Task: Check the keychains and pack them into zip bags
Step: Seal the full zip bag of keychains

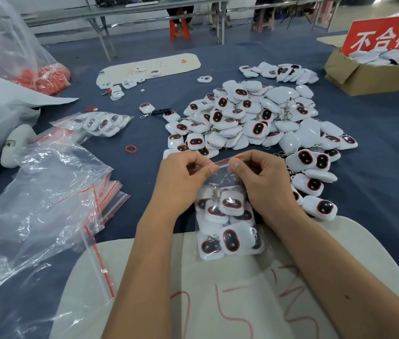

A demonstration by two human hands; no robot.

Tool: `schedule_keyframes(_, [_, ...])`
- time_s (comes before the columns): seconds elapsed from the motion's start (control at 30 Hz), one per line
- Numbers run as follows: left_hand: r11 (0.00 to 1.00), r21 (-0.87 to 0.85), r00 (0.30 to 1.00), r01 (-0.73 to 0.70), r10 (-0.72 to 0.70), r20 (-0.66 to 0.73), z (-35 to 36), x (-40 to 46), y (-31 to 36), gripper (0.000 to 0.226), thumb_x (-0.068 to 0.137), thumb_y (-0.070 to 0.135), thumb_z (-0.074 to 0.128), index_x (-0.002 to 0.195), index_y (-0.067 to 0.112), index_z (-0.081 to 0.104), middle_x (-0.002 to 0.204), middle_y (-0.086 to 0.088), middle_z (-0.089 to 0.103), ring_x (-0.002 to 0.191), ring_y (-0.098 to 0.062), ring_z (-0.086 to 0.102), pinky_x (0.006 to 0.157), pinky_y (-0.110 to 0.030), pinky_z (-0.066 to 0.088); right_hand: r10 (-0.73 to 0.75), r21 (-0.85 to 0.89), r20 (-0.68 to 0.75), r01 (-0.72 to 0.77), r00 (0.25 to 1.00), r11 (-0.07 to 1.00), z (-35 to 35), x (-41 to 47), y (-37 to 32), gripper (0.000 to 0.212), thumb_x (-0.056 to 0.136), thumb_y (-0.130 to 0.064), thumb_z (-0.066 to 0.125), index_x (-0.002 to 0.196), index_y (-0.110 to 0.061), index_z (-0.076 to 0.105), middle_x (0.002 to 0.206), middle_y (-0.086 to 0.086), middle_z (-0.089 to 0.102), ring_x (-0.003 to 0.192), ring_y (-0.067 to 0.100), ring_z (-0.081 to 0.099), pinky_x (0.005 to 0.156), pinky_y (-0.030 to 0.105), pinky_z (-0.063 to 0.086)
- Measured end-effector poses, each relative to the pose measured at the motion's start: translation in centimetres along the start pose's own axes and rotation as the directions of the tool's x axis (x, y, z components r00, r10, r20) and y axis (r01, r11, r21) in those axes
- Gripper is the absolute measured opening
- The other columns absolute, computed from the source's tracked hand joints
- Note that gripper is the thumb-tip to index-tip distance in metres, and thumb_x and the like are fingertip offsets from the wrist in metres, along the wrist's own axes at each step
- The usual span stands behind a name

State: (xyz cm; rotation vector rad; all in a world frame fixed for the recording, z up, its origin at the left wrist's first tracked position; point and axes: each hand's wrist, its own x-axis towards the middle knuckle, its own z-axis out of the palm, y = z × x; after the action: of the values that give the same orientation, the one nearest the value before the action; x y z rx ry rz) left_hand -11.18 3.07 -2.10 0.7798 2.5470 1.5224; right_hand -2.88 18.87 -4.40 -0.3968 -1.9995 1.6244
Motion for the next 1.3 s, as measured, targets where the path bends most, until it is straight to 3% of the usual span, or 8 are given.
schedule_keyframes(0.2, [1.0,0.018,1.0,0.011,-0.01,-0.011,-0.1,0.2,-0.4,0.015,0.091,0.018,0.078,0.078,0.025,0.075,0.078,-0.001,0.073,0.072,-0.019,0.062,0.067,-0.027,0.05,0.0,0.018,-0.014,0.0,1.0,1.0,0.0,0.1,0.2,0.018,0.097,-0.019,0.073,0.079,-0.015,0.075,0.075,0.012,0.073,0.061,0.01,0.058,0.06,0.026,0.052])
schedule_keyframes(0.3, [0.999,-0.038,0.999,0.037,-0.038,-0.023,-0.3,0.2,-0.7,0.011,0.089,0.02,0.08,0.08,0.024,0.078,0.074,0.006,0.073,0.063,-0.004,0.059,0.062,-0.016,0.048,0.012,0.035,-0.024,-0.011,1.0,0.999,0.0,0.2,0.4,0.019,0.098,-0.021,0.073,0.079,-0.018,0.074,0.077,0.01,0.075,0.062,0.009,0.059,0.06,0.022,0.052])
schedule_keyframes(0.4, [0.996,-0.027,0.997,0.082,-0.082,-0.005,-0.7,0.1,-1.3,0.011,0.089,0.02,0.081,0.079,0.023,0.078,0.071,0.011,0.072,0.062,0.0,0.057,0.061,-0.015,0.046,0.023,0.051,-0.02,-0.022,1.0,0.998,-0.2,0.3,0.5,0.019,0.098,-0.022,0.073,0.079,-0.02,0.074,0.078,0.008,0.075,0.063,0.007,0.061,0.06,0.018,0.053])
schedule_keyframes(0.6, [0.992,-0.094,0.993,0.082,-0.089,-0.073,-0.6,0.0,-1.5,0.008,0.085,0.021,0.084,0.079,0.024,0.081,0.076,0.008,0.076,0.071,-0.01,0.068,0.07,-0.025,0.056,0.048,0.074,-0.026,-0.046,0.998,0.996,-0.1,0.3,0.6,0.017,0.098,-0.026,0.074,0.081,-0.027,0.076,0.08,0.007,0.076,0.066,0.013,0.064,0.061,0.025,0.057])
schedule_keyframes(0.83, [0.969,-0.192,0.981,0.158,-0.176,-0.08,-1.1,0.0,-2.1,0.014,0.087,0.021,0.083,0.074,0.023,0.079,0.074,0.005,0.077,0.069,-0.007,0.063,0.071,-0.027,0.052,0.058,0.093,-0.047,-0.053,0.997,0.994,-0.2,0.4,0.6,0.018,0.096,-0.027,0.074,0.08,-0.034,0.077,0.082,0.007,0.077,0.066,0.012,0.065,0.063,0.024,0.058])
schedule_keyframes(1.0, [0.955,-0.248,0.98,0.165,-0.188,-0.07,-1.3,-0.1,-2.1,0.013,0.087,0.023,0.083,0.077,0.03,0.081,0.081,0.007,0.079,0.078,-0.007,0.072,0.076,-0.026,0.053,0.079,0.136,-0.083,-0.067,0.993,0.988,-0.3,0.4,0.5,0.02,0.097,-0.024,0.074,0.077,-0.026,0.076,0.08,0.005,0.077,0.062,0.006,0.061,0.059,0.017,0.051])
schedule_keyframes(1.1, [0.953,-0.239,0.976,0.187,-0.207,-0.061,-1.6,-0.1,-2.3,0.018,0.088,0.021,0.081,0.074,0.032,0.081,0.08,0.006,0.079,0.072,-0.002,0.069,0.072,-0.024,0.05,0.104,0.163,-0.092,-0.088,0.99,0.983,-0.2,0.5,0.4,0.022,0.097,-0.022,0.074,0.075,-0.02,0.075,0.078,0.01,0.075,0.063,0.01,0.061,0.058,0.02,0.053])
schedule_keyframes(1.3, [0.934,-0.345,0.986,0.094,-0.135,-0.096,-1.6,-0.1,-2.1,0.024,0.09,0.012,0.078,0.074,0.03,0.082,0.081,-0.001,0.079,0.08,-0.014,0.073,0.085,-0.033,0.059,0.151,0.284,-0.071,-0.126,0.986,0.951,-0.2,0.6,0.0,0.015,0.096,-0.019,0.076,0.081,-0.016,0.077,0.076,0.001,0.078,0.06,0.006,0.063,0.059,0.017,0.052])
